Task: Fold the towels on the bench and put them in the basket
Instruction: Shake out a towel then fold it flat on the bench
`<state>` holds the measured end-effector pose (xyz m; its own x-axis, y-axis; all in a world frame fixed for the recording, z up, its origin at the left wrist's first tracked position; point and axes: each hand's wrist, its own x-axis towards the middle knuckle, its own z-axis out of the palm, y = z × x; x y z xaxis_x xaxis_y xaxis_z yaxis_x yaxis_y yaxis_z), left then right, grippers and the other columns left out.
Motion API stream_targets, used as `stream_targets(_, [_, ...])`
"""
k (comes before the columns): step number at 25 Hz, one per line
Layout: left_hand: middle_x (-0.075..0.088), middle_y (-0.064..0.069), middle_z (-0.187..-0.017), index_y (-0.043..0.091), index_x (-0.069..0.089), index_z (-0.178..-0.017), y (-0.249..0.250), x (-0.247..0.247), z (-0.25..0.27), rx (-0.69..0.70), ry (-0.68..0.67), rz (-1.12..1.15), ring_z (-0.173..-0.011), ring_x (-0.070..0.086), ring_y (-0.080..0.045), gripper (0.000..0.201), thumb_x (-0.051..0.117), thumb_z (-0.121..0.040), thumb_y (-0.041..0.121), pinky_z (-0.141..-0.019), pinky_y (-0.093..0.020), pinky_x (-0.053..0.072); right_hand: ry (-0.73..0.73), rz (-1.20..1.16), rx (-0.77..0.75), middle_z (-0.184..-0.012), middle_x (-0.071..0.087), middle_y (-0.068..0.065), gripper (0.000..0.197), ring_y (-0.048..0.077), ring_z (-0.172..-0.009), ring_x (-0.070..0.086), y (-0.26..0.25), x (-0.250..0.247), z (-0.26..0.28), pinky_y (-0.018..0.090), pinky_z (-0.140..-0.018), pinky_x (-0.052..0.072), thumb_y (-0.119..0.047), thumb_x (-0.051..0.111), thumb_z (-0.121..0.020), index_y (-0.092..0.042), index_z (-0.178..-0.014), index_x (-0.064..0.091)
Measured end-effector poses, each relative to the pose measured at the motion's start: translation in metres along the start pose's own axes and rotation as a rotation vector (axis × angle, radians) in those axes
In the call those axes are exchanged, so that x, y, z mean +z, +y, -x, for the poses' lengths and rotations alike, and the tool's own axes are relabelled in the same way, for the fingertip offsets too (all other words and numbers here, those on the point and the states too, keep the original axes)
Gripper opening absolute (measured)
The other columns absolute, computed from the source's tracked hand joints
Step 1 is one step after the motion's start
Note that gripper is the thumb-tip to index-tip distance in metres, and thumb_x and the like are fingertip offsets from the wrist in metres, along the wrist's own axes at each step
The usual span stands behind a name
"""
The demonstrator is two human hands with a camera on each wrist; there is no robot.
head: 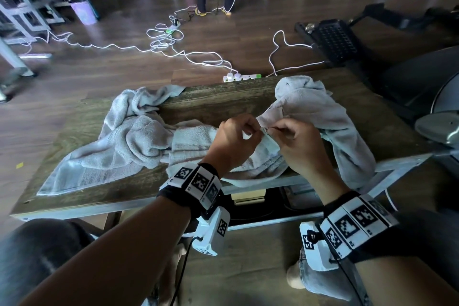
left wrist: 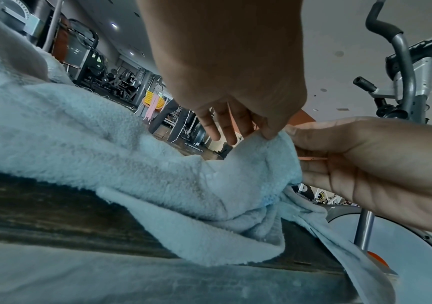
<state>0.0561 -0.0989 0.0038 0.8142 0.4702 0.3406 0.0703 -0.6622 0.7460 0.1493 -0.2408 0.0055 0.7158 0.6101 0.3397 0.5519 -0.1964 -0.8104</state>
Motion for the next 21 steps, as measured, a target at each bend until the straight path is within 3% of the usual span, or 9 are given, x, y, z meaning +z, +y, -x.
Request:
stream_targets(5, [0.072, 0.011, -0.099, 0.020, 0.066, -0.080, -0.003, -0.002, -0.002, 0.062, -0.012, -0.030, -0.099, 0.063, -0.013, 0.004, 0.069, -0.077, 0.018, -0.086, -0.034, 0.051, -0.051, -0.046, 0.093, -0.082, 0.072, -0.003, 0.009, -0.004, -0.068, 0.061, -0.001, -0.002, 0.002, 0.006, -0.062, 0.043, -0.012, 0.065, -0.094, -0.012, -0.095, 0.075])
stream_targets(9, [0.072, 0.007, -0.088, 0.015, 0.066, -0.080, 0.002, -0.007, -0.004, 0.046, -0.073, 0.020, -0.087, 0.066, -0.008, 0.007, 0.072, -0.080, 0.012, -0.080, -0.026, 0.049, -0.048, -0.064, 0.100, -0.084, 0.072, -0.001, 0.011, -0.001, -0.071, 0.062, -0.004, -0.001, 0.001, 0.006, -0.064, 0.043, -0.010, 0.064, -0.095, -0.010, -0.095, 0.075])
stream_targets(16, [0.072, 0.004, -0.081, 0.012, 0.070, -0.078, -0.004, -0.014, -0.006, 0.059, -0.086, -0.011, -0.079, 0.064, -0.007, 0.006, 0.076, -0.079, 0.012, -0.069, -0.009, 0.039, -0.044, -0.095, 0.124, -0.080, 0.071, -0.005, 0.012, -0.003, -0.070, 0.062, -0.007, 0.007, 0.001, 0.008, -0.064, 0.044, -0.016, 0.065, -0.095, -0.010, -0.094, 0.075])
stream_targets(18, [0.071, 0.002, -0.079, 0.011, 0.069, -0.075, -0.004, -0.015, -0.007, 0.063, -0.071, -0.004, -0.076, 0.064, -0.011, 0.008, 0.076, -0.078, 0.013, -0.069, -0.018, 0.044, -0.060, -0.134, 0.132, -0.084, 0.072, -0.003, 0.013, 0.000, -0.075, 0.066, -0.009, 0.008, 0.002, 0.012, -0.069, 0.049, -0.022, 0.069, -0.093, -0.010, -0.095, 0.075])
stream_targets(21, [0.070, 0.002, -0.077, 0.010, 0.069, -0.075, -0.003, -0.016, -0.007, 0.059, -0.084, 0.008, -0.075, 0.063, -0.011, 0.009, 0.077, -0.078, 0.014, -0.074, -0.031, 0.051, -0.056, -0.103, 0.103, -0.086, 0.073, -0.004, 0.009, -0.001, -0.076, 0.066, -0.013, 0.009, 0.003, 0.010, -0.070, 0.049, -0.017, 0.071, -0.091, -0.011, -0.096, 0.075])
